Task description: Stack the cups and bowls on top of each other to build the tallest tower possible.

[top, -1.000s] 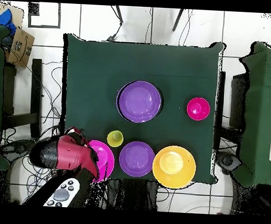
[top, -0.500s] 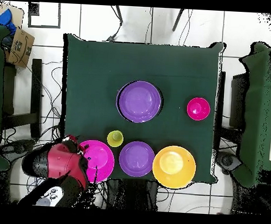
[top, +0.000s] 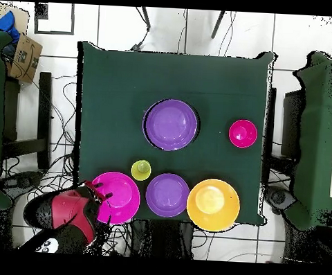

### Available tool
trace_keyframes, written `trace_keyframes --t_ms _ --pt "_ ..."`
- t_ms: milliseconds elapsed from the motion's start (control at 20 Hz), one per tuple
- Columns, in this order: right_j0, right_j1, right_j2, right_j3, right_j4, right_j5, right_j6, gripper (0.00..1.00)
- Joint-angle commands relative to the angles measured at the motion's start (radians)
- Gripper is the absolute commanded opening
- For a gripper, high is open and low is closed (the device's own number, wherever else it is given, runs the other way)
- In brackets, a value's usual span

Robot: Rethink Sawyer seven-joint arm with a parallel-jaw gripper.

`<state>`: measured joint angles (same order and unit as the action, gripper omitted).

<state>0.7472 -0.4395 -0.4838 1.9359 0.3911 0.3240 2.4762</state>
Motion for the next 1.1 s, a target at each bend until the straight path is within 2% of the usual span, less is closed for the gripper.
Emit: trace_keyframes --t_ms 50,250,400,600,950,1100 --pt "-0.022 0.072 0.027 -0.123 -0.077 0.059 0.037 1.0" --pt "-0.064 0.081 0.073 -0.13 -0.077 -0.02 0.033 1.0" --pt "-0.095 0.068 0.108 -0.134 -0.084 -0.036 0.019 1.0" --pt "-0.081 0.042 0.103 -0.138 -0.087 0.045 0.029 1.0" --pt "-0.064 0.006 0.067 -0.179 -0.132 0.26 0.014 1.0" --pt "-0.067 -0.008 0.066 -0.185 -0.148 0.306 0.011 1.0"
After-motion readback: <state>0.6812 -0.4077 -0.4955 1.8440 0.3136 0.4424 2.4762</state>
